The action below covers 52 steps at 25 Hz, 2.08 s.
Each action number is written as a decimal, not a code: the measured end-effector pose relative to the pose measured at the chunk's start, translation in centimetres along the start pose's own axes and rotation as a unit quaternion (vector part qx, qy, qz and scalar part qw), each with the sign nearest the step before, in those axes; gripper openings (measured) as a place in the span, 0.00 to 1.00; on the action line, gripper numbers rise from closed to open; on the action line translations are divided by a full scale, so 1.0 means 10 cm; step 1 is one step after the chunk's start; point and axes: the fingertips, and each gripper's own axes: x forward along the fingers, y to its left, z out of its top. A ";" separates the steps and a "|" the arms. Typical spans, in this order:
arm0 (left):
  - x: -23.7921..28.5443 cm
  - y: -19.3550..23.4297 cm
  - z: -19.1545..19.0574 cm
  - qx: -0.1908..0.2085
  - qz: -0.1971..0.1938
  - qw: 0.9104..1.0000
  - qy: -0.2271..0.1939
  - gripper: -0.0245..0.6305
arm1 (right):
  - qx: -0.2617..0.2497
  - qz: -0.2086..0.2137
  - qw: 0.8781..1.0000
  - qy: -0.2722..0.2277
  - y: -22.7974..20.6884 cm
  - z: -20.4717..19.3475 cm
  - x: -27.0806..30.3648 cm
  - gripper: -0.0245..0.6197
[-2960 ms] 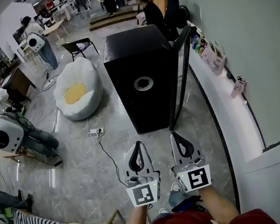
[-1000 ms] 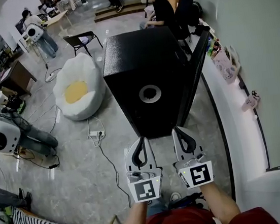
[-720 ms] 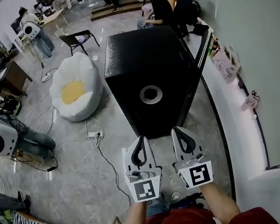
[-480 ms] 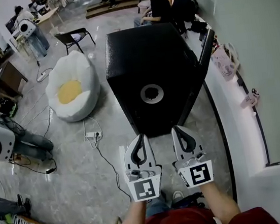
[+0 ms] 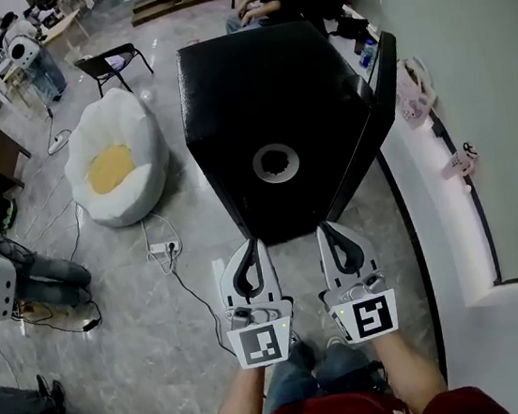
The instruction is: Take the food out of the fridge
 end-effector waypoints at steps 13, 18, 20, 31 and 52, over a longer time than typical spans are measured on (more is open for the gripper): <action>0.24 -0.14 -0.43 0.002 0.028 0.999 0.022 0.06 | 0.008 0.011 1.000 0.009 -0.39 -0.39 0.17 0.07; 0.30 -0.24 -0.63 0.002 0.032 0.999 0.027 0.06 | 0.010 0.020 1.000 0.015 -0.48 -0.59 0.16 0.07; 0.32 -0.27 -0.72 0.003 0.031 0.999 0.030 0.06 | 0.012 0.021 1.000 0.017 -0.50 -0.67 0.16 0.07; 0.38 -0.17 -1.23 -0.002 0.039 0.998 0.042 0.06 | 0.021 0.026 0.999 0.033 -0.46 -1.19 0.21 0.07; 0.37 0.13 -2.24 0.007 0.054 0.997 0.060 0.06 | 0.028 0.030 0.998 0.037 -0.30 -2.12 0.38 0.07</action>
